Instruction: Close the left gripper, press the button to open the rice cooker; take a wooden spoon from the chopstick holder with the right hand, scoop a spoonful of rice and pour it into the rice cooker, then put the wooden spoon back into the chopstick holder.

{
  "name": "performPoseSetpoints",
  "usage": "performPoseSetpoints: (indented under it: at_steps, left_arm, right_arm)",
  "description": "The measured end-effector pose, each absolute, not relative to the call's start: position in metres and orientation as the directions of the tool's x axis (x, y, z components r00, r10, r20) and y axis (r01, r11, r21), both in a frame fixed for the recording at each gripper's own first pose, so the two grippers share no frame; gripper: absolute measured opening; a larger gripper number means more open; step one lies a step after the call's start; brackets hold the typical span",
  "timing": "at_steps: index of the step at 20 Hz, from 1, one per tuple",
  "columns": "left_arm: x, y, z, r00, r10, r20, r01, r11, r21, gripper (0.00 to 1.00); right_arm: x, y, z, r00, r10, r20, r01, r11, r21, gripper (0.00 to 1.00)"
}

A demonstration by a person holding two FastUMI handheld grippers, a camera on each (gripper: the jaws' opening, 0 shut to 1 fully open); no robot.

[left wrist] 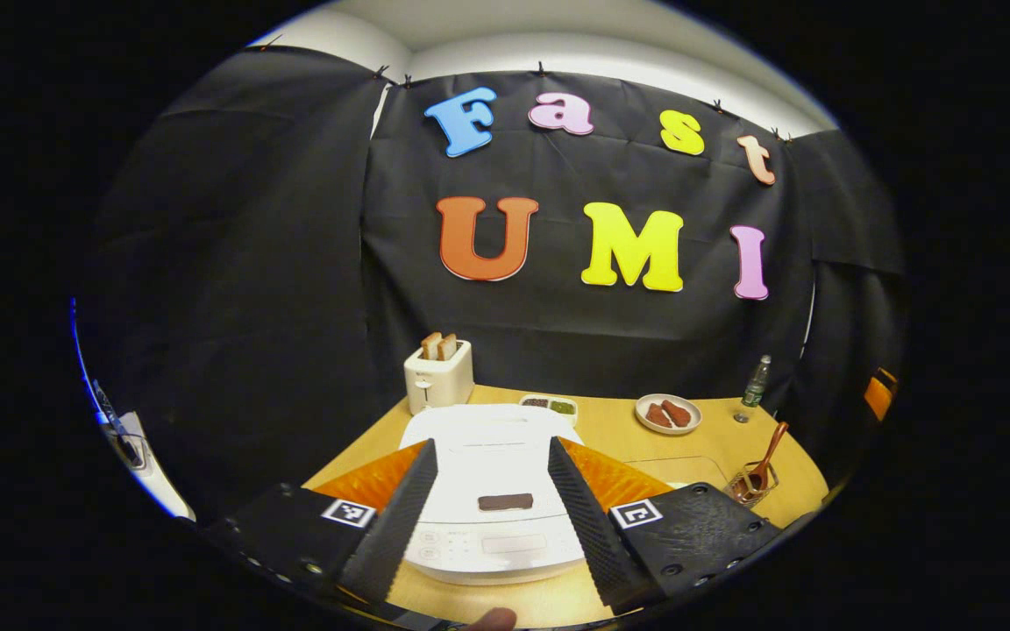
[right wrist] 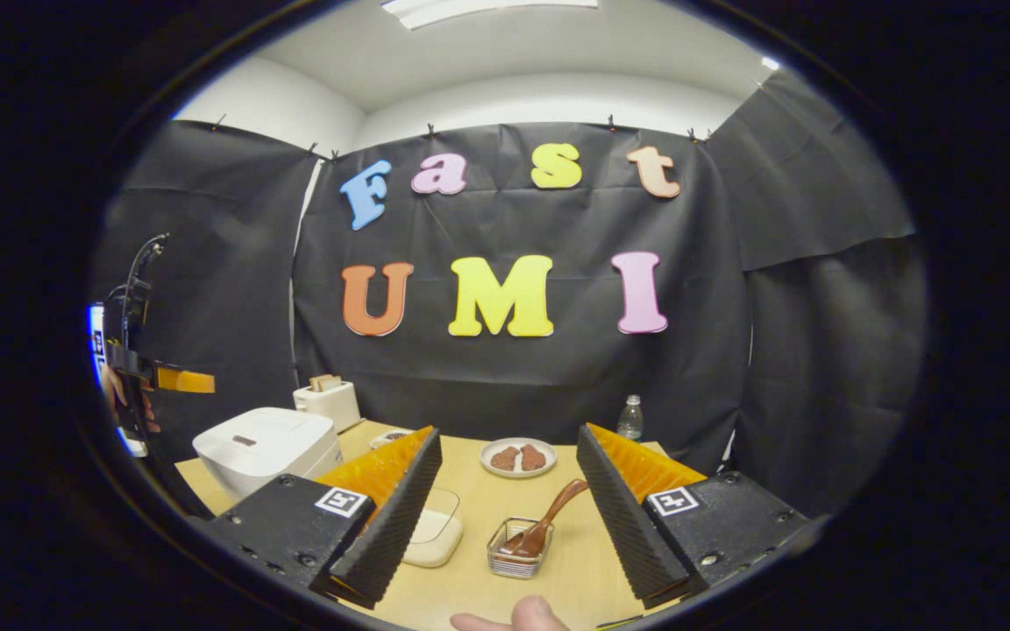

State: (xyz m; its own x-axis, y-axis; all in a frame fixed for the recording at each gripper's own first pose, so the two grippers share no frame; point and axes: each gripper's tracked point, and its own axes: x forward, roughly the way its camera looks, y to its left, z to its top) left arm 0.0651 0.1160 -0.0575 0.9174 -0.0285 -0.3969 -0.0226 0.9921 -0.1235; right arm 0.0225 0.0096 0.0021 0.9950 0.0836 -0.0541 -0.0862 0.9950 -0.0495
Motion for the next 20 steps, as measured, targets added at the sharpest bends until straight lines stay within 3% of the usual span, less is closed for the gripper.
performPoseSetpoints:
  at_steps: [4,5,6,8,20]
  left_arm:
    - [0.075,0.136,-0.088,0.854,-0.037,-0.519,-0.017,0.995,-0.099,0.49]
    - [0.08,0.138,-0.095,0.842,-0.038,-0.537,-0.01,0.996,-0.087,0.34]
    - [0.081,0.139,-0.098,0.827,-0.042,-0.56,-0.006,0.996,-0.084,0.28]
    - [0.087,0.136,-0.107,0.8,-0.073,-0.595,0.015,0.995,-0.102,0.0]
    - [0.085,0.115,-0.156,0.689,-0.07,-0.721,0.038,0.997,-0.061,0.0]
  right_arm:
    - [0.024,0.022,0.004,0.995,0.087,-0.052,-0.091,0.992,-0.083,1.0]
    - [0.026,0.027,0.004,0.994,0.089,-0.055,-0.094,0.991,-0.092,1.0]
    - [0.028,0.033,0.004,0.994,0.096,-0.057,-0.102,0.989,-0.103,1.0]
    - [0.03,0.044,0.001,0.99,0.117,-0.076,-0.126,0.984,-0.127,1.0]
    - [0.035,0.017,-0.01,0.993,0.084,-0.082,-0.094,0.988,-0.123,1.0]
